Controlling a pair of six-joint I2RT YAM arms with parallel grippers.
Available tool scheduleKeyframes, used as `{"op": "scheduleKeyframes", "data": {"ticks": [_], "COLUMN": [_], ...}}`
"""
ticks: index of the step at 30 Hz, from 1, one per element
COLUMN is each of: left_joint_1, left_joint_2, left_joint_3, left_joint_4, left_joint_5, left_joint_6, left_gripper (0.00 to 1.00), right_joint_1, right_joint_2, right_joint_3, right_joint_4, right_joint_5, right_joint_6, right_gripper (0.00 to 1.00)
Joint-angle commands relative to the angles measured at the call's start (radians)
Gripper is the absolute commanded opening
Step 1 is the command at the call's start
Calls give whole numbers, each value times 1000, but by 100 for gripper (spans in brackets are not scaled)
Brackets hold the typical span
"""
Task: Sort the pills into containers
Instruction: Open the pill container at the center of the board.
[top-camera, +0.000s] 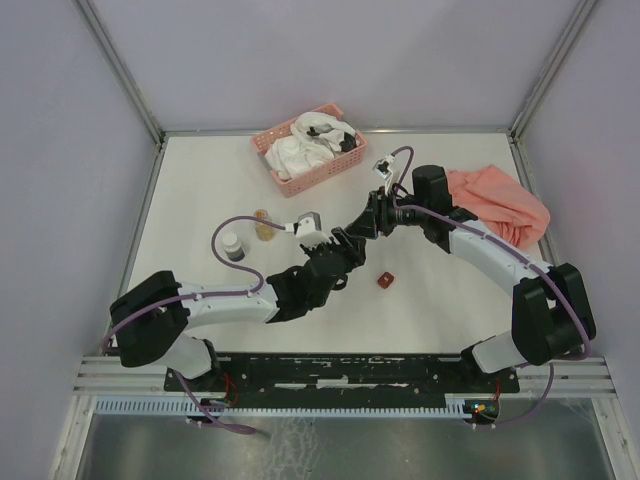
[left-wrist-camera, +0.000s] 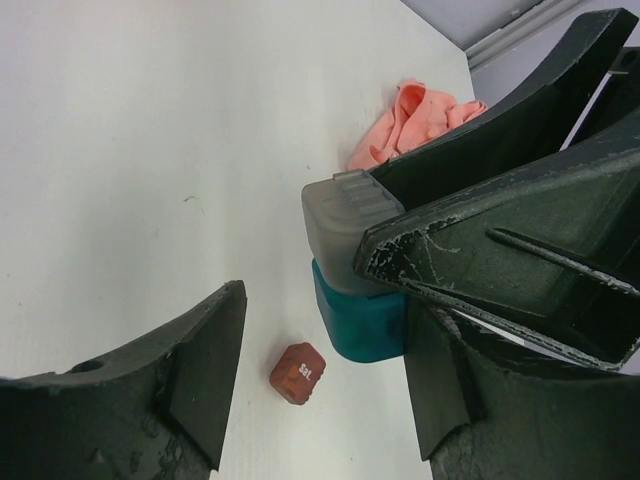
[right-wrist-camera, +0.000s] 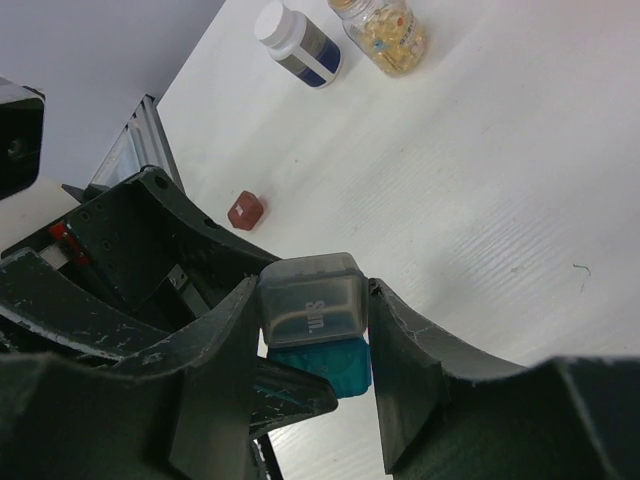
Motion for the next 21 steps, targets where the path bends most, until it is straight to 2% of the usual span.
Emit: {"op": "scheduleKeyframes", "data": {"ticks": [1,7,12,15,21], "left_joint_1": [8,8,8,7,8], "left_joint_2": [11,20,22,13,-42], "left_joint_3": [53,62,69,65,-1], "left_joint_4": [33,40,40,45,98], "left_joint_5": [-132,-152,-142,-137,-108], "left_joint_6": [96,152,192,220,269], "left_gripper": [66,52,28,18,10], "right_joint_1": [6,8,9,10,11], "right_joint_2": [-5,-7,-9,-6,-12], "right_joint_3": [8,7,2,3,7], "right_joint_4": [12,17,26,26,36], "right_joint_5": [-44,-41,-41,-46,-79], "right_joint_6": [31,42,55,59,82], "right_gripper": [29,29,28,26,25]}}
